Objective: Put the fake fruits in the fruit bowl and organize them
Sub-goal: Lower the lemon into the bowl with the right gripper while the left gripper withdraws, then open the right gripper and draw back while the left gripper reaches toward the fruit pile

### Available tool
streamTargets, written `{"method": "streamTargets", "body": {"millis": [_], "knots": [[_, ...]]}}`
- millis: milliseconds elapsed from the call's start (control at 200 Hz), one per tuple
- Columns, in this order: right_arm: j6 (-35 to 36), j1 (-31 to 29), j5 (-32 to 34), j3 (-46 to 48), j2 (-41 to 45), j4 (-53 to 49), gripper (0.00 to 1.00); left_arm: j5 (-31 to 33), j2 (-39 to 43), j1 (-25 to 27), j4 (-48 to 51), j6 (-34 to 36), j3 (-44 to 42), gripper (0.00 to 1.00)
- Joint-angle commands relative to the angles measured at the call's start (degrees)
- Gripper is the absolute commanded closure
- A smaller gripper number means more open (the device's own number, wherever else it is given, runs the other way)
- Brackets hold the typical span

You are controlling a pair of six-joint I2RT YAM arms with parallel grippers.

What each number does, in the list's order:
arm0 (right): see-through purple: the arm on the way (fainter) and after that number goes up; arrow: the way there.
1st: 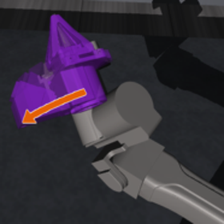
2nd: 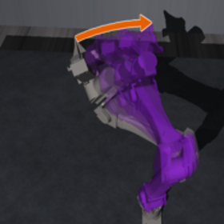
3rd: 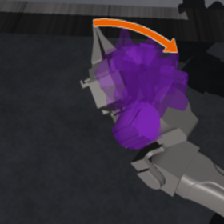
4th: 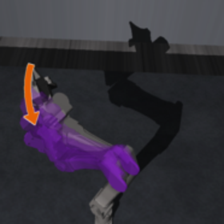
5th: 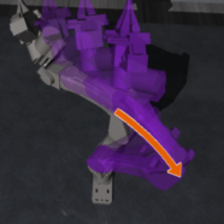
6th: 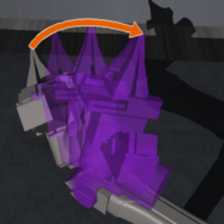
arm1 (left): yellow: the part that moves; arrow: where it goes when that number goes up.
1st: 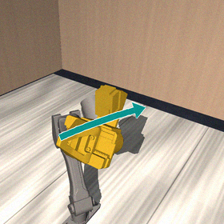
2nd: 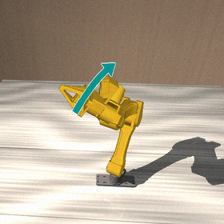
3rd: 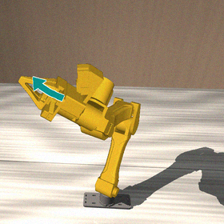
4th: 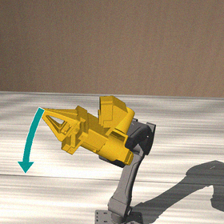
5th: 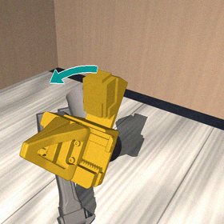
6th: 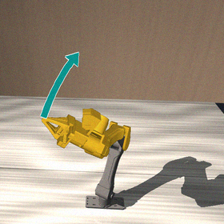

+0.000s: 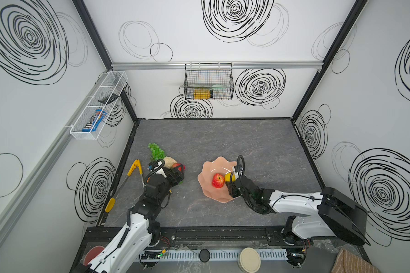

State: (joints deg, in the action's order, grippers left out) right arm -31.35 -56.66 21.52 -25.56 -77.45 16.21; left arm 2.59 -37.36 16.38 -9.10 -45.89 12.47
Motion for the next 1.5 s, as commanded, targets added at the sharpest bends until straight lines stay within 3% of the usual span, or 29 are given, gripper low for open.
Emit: {"method": "streamTargets", "body": {"millis": [0,896,1301,1496], "knots": [[-1.24,-0.71,0.06,-1.73,-1.05,1.24,0.43,0.96,0.54,-0.03,-3.03,0.89,-0.85,0.04],[-1.69,-1.61,1.25,-3.27,1.52,-3.11,0.24,1.72,-0.03,-0.26,-3.19,0.85,-0.89,0.04],[0.02,-1.09,2.2,-2.42,16.12,-9.71,0.17,0.56,-7.55,-0.36,-1.22,-0.34,3.98,0.03],[3.14,0.13,5.06,0.23,25.21,-10.65,0.15,5.23,-12.96,1.28,7.2,0.59,10.63,0.03]]}}
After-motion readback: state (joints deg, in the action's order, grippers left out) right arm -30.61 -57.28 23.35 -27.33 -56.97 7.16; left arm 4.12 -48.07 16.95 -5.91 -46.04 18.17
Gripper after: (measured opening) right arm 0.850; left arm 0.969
